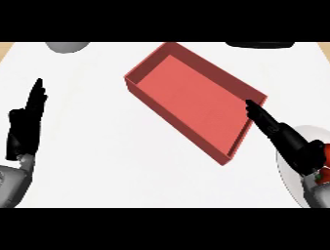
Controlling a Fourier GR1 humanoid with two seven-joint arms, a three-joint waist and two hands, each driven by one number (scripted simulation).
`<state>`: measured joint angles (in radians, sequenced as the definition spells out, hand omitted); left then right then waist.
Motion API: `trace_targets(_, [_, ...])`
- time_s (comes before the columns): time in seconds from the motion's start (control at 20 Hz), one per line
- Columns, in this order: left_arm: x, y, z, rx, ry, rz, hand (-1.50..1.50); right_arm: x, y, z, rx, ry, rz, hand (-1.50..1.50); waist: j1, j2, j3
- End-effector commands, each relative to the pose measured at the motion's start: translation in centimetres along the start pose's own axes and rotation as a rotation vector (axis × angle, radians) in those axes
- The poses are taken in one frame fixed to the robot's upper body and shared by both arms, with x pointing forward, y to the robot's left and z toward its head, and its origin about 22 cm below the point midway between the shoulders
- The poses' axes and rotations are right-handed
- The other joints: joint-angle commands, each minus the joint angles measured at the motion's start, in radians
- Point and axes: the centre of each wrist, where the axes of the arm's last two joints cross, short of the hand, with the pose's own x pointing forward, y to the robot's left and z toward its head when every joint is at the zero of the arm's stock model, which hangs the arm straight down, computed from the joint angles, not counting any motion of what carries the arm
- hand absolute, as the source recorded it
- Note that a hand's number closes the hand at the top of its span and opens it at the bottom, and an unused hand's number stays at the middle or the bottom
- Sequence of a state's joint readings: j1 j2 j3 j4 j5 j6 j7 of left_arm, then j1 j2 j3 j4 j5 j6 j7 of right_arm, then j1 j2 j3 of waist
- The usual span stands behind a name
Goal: Pick the tomato from the plate and place it in the cardboard box
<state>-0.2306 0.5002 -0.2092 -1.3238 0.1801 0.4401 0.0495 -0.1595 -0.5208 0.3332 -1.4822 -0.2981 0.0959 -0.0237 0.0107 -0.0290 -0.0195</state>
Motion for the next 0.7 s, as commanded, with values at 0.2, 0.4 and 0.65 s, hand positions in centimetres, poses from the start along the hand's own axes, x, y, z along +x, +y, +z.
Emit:
trace_targets(0.2, [-3.5,0.5,2.4,0.060,0.126,0.089,0.00,2.6,-11.4,5.2,-0.777,-0.063,0.206,1.50,-0.082,0.004,0.015])
trace_targets(0.4, [-4.1,0.0,3.0,0.065,0.185,0.154,0.00,-1.3,-15.5,11.3,-1.119,0.304,0.410,1.50,-0.126,0.014,0.014])
trace_targets(0.65, [-5.0,-2.5,4.4,0.015,0.196,0.179,0.00,-1.7,-12.9,15.1,-1.272,0.242,0.642,-1.50,-0.091,0.017,0.014])
